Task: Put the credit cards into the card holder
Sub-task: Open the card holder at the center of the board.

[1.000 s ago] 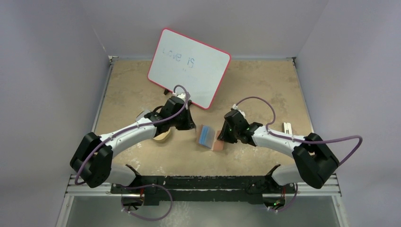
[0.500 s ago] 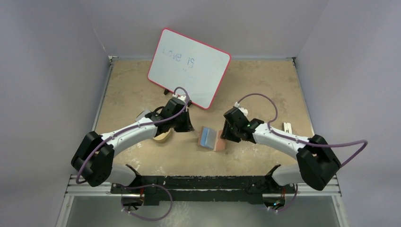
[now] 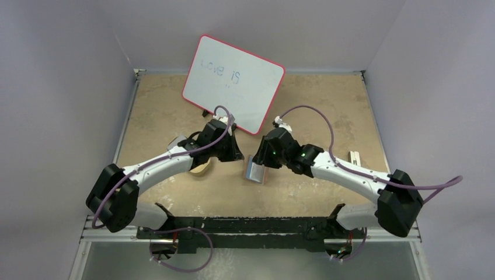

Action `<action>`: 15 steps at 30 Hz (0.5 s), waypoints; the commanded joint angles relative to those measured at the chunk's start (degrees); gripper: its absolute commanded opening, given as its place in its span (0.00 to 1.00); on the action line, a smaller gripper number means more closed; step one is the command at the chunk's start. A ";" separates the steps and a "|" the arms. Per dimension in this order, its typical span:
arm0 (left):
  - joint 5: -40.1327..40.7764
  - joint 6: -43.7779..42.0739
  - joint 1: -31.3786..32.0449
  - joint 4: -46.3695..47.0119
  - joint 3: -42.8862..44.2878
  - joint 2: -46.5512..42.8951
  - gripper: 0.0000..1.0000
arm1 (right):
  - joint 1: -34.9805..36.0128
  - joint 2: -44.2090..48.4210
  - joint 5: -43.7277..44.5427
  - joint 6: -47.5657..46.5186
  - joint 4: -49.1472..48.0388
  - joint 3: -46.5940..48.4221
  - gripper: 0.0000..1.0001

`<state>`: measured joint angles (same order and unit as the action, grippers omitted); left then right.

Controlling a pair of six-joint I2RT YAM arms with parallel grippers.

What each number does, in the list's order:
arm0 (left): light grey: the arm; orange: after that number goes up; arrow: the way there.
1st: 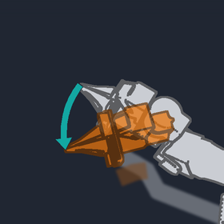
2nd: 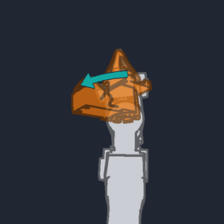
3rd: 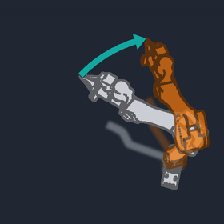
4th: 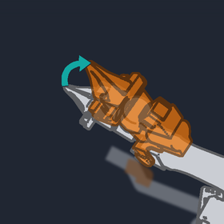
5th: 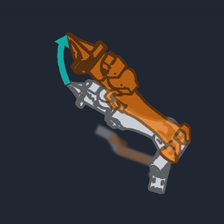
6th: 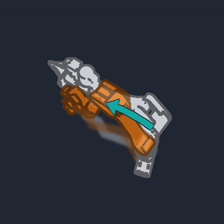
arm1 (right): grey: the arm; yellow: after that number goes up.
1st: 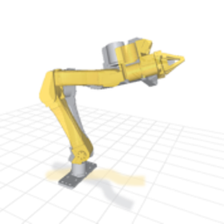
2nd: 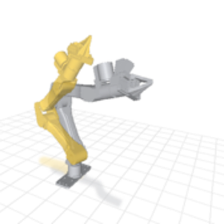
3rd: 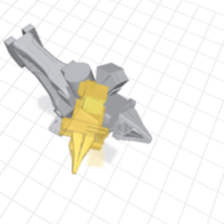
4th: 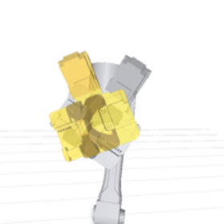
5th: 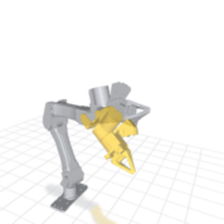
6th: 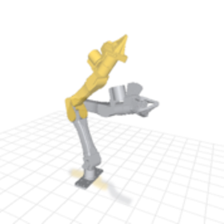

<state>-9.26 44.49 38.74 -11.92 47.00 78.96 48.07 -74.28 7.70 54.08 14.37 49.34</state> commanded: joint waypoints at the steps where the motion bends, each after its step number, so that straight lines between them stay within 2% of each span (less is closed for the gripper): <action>1: -1.06 1.73 -0.07 3.63 0.19 -2.42 0.00 | 1.42 -3.92 -0.70 2.11 -4.61 3.77 0.45; 15: 0.47 1.76 -0.11 3.06 -0.46 -2.85 0.00 | 1.39 -11.99 -1.63 2.63 -6.40 -0.01 0.62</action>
<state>-9.23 45.52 38.74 -11.22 46.98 78.15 49.47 -84.14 6.39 56.14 10.00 49.15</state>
